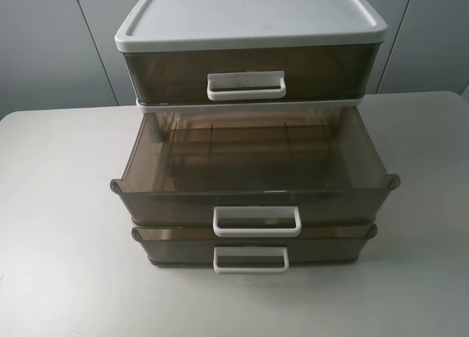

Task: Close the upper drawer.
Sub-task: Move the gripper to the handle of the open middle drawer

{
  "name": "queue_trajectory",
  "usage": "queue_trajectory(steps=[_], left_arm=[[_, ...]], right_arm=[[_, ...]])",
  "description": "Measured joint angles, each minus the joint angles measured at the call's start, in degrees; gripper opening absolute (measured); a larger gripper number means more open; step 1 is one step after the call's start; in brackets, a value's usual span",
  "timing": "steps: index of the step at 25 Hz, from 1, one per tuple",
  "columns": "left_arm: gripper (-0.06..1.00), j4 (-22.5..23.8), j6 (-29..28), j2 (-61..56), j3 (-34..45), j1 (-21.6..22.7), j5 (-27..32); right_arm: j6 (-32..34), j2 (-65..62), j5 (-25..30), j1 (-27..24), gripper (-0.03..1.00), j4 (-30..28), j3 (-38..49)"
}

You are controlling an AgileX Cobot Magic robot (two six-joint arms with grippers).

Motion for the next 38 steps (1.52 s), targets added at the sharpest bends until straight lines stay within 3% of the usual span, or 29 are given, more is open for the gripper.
queue_trajectory(steps=[7, 13, 23, 32, 38], left_arm=[[0.74, 0.0, 0.0, 0.0, 0.0, 0.0, 0.0], [0.74, 0.0, 0.0, 0.0, 0.0, 0.0, 0.0], [0.74, 0.0, 0.0, 0.0, 0.0, 0.0, 0.0], [0.74, 0.0, 0.0, 0.0, 0.0, 0.0, 0.0], [0.74, 0.0, 0.0, 0.0, 0.0, 0.0, 0.0]], right_arm=[[0.0, 1.0, 0.3, 0.0, 0.63, -1.0, -2.6], [-0.5, 12.0, -0.4, 1.5, 0.63, -3.7, -7.2], [-3.2, 34.2, -7.4, 17.9, 0.63, -5.2, -15.9], [-5.3, 49.0, -14.0, 38.1, 0.63, -5.1, -21.8], [-10.3, 56.2, -16.2, 48.6, 0.63, -0.3, -23.0]])
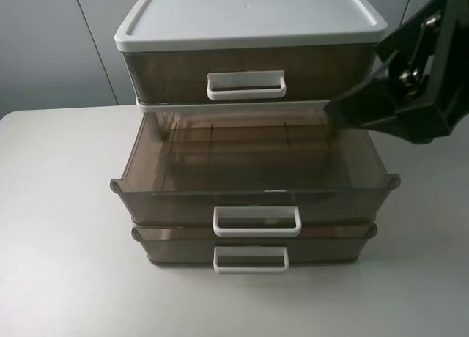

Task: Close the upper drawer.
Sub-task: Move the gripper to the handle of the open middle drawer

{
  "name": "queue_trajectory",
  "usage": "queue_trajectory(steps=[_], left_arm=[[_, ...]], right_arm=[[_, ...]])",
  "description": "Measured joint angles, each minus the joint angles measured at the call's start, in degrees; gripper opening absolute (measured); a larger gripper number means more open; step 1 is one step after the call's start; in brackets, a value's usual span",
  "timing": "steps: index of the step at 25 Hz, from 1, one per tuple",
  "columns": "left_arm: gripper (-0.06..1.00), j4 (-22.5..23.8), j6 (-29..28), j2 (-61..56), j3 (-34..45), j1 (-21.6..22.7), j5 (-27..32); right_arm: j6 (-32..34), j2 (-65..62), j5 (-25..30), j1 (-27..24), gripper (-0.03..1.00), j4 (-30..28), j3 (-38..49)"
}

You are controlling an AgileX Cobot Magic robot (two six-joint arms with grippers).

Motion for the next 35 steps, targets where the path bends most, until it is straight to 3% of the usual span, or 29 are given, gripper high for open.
queue_trajectory(steps=[8, 17, 23, 30, 35], left_arm=[[0.74, 0.0, 0.0, 0.0, 0.0, 0.0, 0.0], [0.74, 0.0, 0.0, 0.0, 0.0, 0.0, 0.0], [0.74, 0.0, 0.0, 0.0, 0.0, 0.0, 0.0], [0.74, 0.0, 0.0, 0.0, 0.0, 0.0, 0.0], [0.74, 0.0, 0.0, 0.0, 0.0, 0.0, 0.0]], right_arm=[[-4.6, 6.8, -1.1, 11.1, 0.63, 5.8, 0.0], [-15.3, 14.4, 1.4, 11.8, 0.63, 16.5, 0.0], [-21.2, 18.4, 3.1, 11.8, 0.63, 20.5, 0.0], [-23.7, 24.0, 2.0, 11.8, 0.63, 20.5, 0.0], [-23.9, 27.8, 0.6, 11.8, 0.63, 16.8, 0.0]])
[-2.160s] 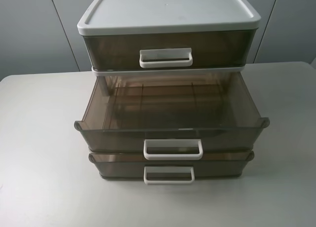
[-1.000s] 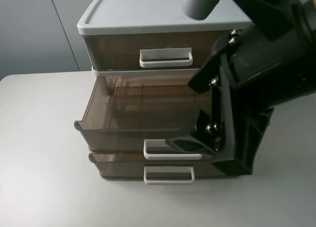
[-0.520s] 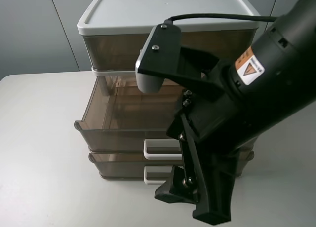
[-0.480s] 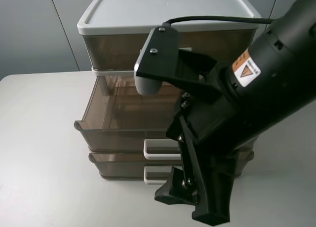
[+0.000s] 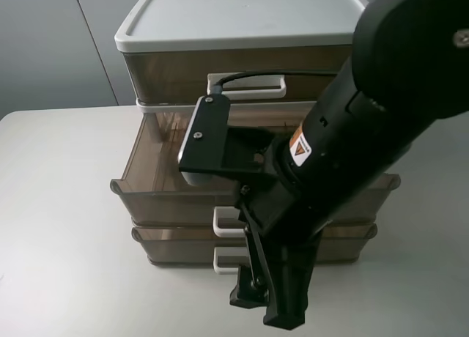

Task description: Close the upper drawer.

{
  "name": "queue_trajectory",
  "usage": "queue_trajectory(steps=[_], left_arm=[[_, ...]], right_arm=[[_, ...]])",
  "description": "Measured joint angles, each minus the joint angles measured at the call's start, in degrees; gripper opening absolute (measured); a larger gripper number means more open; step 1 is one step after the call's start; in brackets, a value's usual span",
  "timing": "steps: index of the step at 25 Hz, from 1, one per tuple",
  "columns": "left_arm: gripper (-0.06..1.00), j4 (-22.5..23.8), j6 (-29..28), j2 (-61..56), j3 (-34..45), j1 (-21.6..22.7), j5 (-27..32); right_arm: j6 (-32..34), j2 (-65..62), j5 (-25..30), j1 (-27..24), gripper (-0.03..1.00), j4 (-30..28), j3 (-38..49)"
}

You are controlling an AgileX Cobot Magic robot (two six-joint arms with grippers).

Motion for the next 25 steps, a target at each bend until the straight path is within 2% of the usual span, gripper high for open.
queue_trajectory(steps=[5, 14, 19, 25], left_arm=[[0.74, 0.0, 0.0, 0.0, 0.0, 0.0, 0.0], [0.74, 0.0, 0.0, 0.0, 0.0, 0.0, 0.0], [0.74, 0.0, 0.0, 0.0, 0.0, 0.0, 0.0], [0.74, 0.0, 0.0, 0.0, 0.0, 0.0, 0.0]], right_arm=[[2.9, 1.6, -1.2, 0.1, 0.63, -6.2, 0.0], [12.0, 1.7, -5.3, 0.2, 0.63, -21.4, 0.0], [14.0, 1.7, -5.1, 0.2, 0.63, -24.2, -0.8], [18.1, -0.7, 0.4, 1.6, 0.63, -24.3, -4.3]])
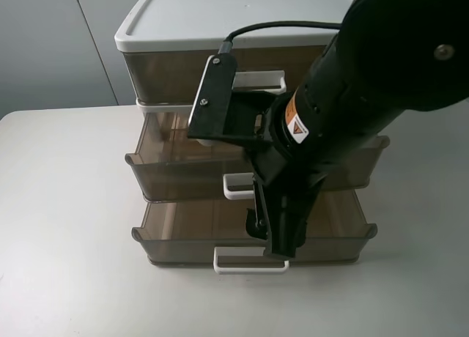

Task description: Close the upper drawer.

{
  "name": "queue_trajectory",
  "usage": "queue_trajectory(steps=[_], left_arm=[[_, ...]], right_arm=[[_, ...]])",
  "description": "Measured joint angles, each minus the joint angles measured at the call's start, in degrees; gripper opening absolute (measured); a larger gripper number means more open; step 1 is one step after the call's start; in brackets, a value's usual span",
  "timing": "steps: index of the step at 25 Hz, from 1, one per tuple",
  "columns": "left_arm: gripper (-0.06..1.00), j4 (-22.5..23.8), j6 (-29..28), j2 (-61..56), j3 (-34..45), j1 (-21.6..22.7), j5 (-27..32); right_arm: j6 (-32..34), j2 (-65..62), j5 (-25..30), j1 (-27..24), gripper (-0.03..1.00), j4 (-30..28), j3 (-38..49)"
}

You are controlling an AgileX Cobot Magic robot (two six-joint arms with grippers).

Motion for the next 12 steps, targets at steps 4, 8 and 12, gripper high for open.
queue_trajectory(steps=[4, 8, 12], left_arm=[[0.74, 0.0, 0.0, 0.0, 0.0, 0.0, 0.0], [0.74, 0.0, 0.0, 0.0, 0.0, 0.0, 0.0], [0.74, 0.0, 0.0, 0.0, 0.0, 0.0, 0.0]], right_arm=[[-2.6, -3.6, 2.1, 2.0, 0.63, 7.6, -0.5], [-10.3, -4.6, 5.0, 2.5, 0.63, 20.6, -0.3], [-15.0, -4.3, 4.2, 2.5, 0.63, 23.0, 3.4]])
